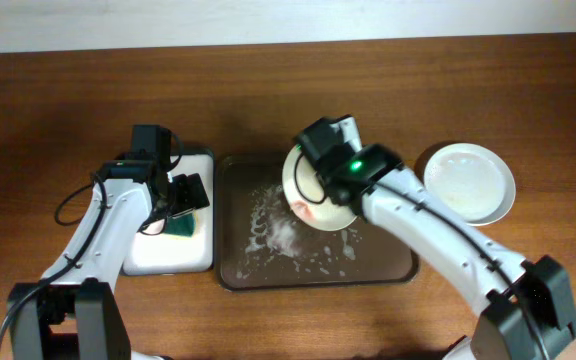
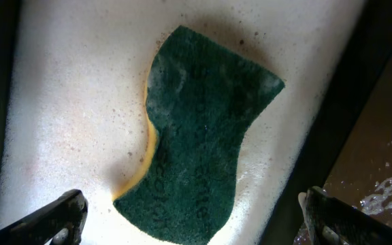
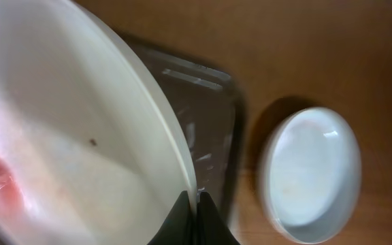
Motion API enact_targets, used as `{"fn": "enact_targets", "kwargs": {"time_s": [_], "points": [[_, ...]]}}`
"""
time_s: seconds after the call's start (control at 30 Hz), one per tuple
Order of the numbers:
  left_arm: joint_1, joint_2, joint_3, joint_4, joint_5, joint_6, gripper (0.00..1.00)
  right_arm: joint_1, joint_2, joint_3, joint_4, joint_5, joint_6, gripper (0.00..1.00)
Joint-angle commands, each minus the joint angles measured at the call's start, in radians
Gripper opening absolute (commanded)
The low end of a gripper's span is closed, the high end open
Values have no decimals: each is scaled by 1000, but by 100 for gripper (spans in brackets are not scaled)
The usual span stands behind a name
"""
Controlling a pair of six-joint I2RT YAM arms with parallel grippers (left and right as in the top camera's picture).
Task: Clean dirty plates on tray and stack at the side
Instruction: 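Lift the white plate with the right gripper and stack it on the plates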
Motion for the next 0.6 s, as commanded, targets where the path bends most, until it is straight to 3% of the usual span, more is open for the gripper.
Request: {"fn": "enact_targets", "kwargs": {"time_s": [0.0,0.27,0.57], "points": [[2,-6,3,3,1,-2,100,129,-30,15,7,304,31,4],[2,-6,3,3,1,-3,100,286,-30,15,26,557,34,4],[2,-6,3,3,1,-2,100,290,-30,15,28,565,34,4]]}}
